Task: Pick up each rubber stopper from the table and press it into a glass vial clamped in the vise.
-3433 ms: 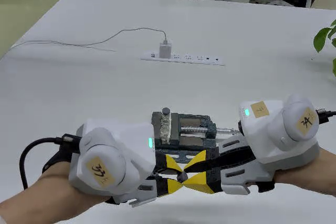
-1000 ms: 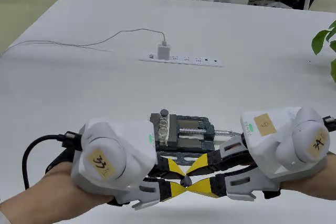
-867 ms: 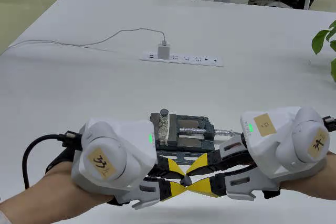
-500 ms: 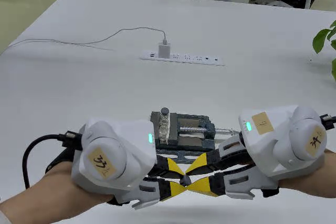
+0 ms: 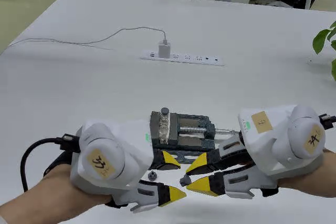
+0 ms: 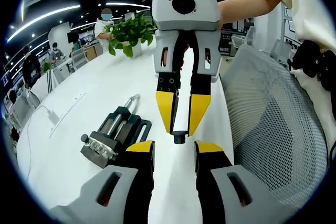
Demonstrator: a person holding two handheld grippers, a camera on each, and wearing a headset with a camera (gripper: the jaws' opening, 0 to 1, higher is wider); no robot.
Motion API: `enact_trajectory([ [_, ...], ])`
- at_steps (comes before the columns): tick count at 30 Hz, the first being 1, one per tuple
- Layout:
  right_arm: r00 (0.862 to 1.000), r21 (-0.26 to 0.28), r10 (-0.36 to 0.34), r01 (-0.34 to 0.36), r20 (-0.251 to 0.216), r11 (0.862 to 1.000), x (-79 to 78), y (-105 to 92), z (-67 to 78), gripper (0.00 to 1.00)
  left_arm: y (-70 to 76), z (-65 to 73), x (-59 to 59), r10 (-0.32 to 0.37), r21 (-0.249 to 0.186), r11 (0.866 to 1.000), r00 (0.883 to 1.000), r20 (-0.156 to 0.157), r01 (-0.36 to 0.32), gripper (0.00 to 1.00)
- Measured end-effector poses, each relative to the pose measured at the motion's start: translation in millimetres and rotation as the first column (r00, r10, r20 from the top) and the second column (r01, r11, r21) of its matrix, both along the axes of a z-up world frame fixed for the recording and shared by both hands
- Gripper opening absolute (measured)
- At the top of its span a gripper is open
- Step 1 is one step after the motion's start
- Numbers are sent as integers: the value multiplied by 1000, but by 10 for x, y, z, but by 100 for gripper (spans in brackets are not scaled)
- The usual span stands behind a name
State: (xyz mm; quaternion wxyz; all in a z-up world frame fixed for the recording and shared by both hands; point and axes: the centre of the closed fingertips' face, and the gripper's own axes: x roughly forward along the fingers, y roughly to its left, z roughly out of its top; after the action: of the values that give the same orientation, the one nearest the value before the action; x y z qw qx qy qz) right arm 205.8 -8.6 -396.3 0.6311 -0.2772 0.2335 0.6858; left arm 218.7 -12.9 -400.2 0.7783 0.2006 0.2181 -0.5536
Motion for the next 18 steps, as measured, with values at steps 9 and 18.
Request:
enact_trajectory([
  [9,1000,-5,0,0,-4,1000,1,-18,-16,7,173,-77,77,92,-8,996,996,-15,-92,55],
  [18,1000,-15,-9,9,-16,1000,19,-48,-36,7,388,-152,182,202,-24,979,979,-13,-202,81],
])
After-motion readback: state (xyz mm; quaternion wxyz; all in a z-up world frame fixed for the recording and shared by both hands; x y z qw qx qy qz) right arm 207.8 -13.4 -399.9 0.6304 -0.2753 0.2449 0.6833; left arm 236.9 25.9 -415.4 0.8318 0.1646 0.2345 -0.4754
